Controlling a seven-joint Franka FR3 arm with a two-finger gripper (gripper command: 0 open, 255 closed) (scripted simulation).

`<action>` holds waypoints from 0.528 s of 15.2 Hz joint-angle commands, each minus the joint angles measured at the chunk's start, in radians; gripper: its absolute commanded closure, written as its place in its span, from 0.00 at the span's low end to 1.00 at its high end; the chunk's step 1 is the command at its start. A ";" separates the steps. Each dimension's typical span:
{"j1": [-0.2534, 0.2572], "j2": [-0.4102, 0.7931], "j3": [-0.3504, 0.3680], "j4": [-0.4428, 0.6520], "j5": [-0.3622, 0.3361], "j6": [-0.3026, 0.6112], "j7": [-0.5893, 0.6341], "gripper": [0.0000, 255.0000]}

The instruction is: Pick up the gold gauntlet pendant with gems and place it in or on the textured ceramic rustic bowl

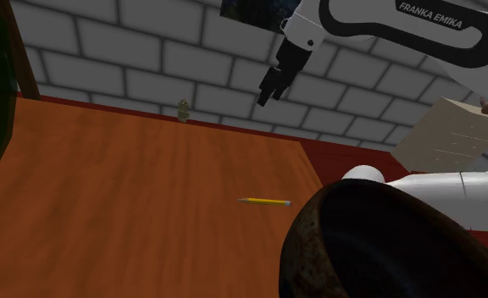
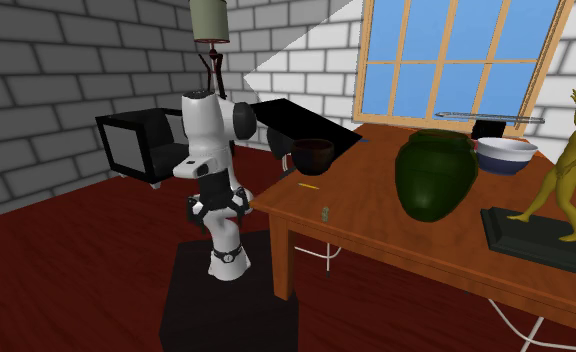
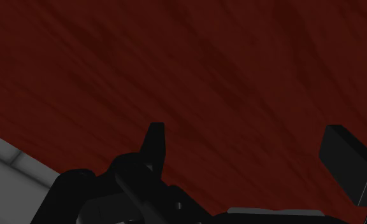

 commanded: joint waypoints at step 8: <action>0.035 0.094 0.165 0.131 0.077 -0.066 0.202 0.00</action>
